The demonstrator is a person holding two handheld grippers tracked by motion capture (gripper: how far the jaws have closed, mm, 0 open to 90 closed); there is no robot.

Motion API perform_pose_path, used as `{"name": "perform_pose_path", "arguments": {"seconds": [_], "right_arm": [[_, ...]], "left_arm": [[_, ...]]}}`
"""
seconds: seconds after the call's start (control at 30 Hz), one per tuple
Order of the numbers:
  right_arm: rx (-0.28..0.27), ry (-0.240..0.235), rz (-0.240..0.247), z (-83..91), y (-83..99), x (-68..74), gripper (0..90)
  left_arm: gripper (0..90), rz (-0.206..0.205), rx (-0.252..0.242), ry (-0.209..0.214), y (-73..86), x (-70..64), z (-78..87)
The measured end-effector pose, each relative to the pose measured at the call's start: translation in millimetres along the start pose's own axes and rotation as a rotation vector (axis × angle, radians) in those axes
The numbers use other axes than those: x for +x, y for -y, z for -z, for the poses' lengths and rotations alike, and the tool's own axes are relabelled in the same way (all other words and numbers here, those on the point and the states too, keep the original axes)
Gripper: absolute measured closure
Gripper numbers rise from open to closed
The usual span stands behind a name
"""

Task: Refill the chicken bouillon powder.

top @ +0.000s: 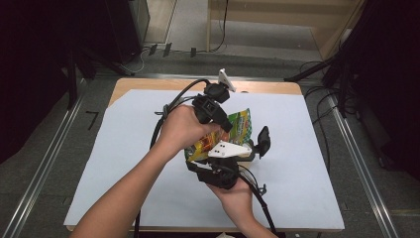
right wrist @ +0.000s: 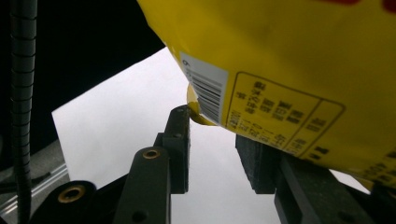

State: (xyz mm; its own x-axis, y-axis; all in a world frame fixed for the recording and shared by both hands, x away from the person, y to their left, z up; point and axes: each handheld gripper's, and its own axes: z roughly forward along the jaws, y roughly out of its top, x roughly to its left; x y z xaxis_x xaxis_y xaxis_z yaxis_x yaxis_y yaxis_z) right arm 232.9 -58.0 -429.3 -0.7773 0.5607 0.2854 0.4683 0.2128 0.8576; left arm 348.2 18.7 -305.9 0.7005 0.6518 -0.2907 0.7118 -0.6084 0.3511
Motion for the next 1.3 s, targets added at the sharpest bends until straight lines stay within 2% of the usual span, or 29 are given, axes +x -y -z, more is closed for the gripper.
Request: {"name": "perform_pose_path", "arguments": {"seconds": [0.1,0.2,0.33,0.47,0.77,0.9,1.3], "right_arm": [[0.002,-0.018,-0.033,-0.1,-1.1,-2.5,63.3],[0.000,-0.032,-0.052,-0.3,-1.1,-2.5,62.0],[-0.002,-0.010,-0.020,-1.0,-1.5,-0.7,65.4],[0.008,0.008,-0.009,-0.8,-1.8,-1.1,67.1],[0.011,0.012,0.011,1.4,-5.1,1.5,67.7],[0.013,0.012,0.020,1.8,-6.9,2.8,67.7],[0.020,0.020,0.025,2.6,-7.6,2.4,67.6]], "left_arm": [[88.8,-0.011,0.010,-0.016,-2.4,-3.1,-2.6],[88.6,-0.007,0.021,-0.010,-3.6,-2.7,-3.1],[88.6,0.001,0.041,-0.005,-6.1,0.1,-3.3],[88.6,-0.002,0.033,-0.005,-7.0,-0.2,-4.9],[87.9,0.018,0.026,0.028,-8.9,5.5,-4.1],[87.5,0.030,0.027,0.030,-10.0,6.8,-4.6],[87.6,0.031,0.032,0.034,-11.2,8.7,-7.0]]}}
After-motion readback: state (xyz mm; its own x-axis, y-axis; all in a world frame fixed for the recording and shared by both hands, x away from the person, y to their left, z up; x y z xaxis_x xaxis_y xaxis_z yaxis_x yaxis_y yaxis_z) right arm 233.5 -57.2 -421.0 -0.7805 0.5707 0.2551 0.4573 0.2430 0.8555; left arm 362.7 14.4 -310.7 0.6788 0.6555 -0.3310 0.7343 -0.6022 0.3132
